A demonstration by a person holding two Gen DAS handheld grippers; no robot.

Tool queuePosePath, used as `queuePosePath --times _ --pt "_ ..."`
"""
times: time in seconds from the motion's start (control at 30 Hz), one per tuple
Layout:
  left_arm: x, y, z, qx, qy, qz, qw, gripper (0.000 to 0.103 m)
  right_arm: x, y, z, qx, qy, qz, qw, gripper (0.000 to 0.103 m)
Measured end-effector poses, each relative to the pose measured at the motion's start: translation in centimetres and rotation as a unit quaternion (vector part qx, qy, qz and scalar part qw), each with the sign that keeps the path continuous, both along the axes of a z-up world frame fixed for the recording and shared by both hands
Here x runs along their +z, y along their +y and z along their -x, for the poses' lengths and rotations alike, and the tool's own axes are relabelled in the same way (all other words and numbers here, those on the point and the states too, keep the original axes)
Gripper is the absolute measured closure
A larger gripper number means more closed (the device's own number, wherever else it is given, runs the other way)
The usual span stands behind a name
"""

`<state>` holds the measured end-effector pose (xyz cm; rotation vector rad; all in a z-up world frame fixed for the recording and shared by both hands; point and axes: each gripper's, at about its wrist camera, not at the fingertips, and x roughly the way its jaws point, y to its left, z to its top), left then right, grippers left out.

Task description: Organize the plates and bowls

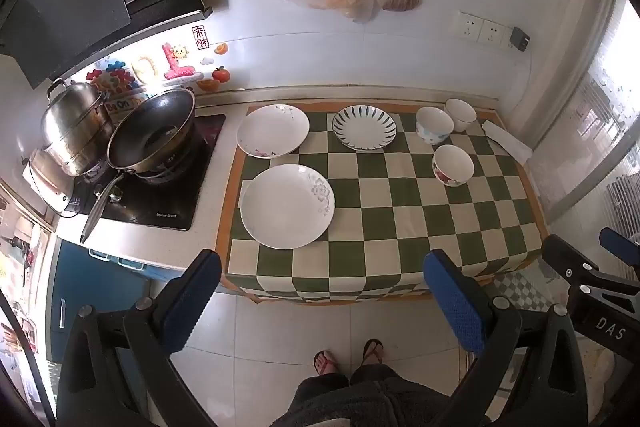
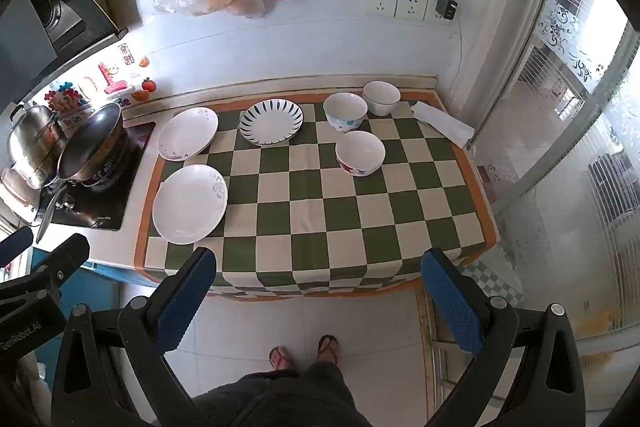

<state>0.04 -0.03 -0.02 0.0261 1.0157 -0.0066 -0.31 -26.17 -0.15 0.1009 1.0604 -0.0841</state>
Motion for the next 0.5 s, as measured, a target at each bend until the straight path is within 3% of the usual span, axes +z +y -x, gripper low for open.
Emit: queuePosePath --times 0.5 --pt "-0.02 0.01 0.02 0.0 -0.003 0.007 1.0 0.0 0.2 0.34 0.12 -0.002 -0.002 0.001 1.0 0.0"
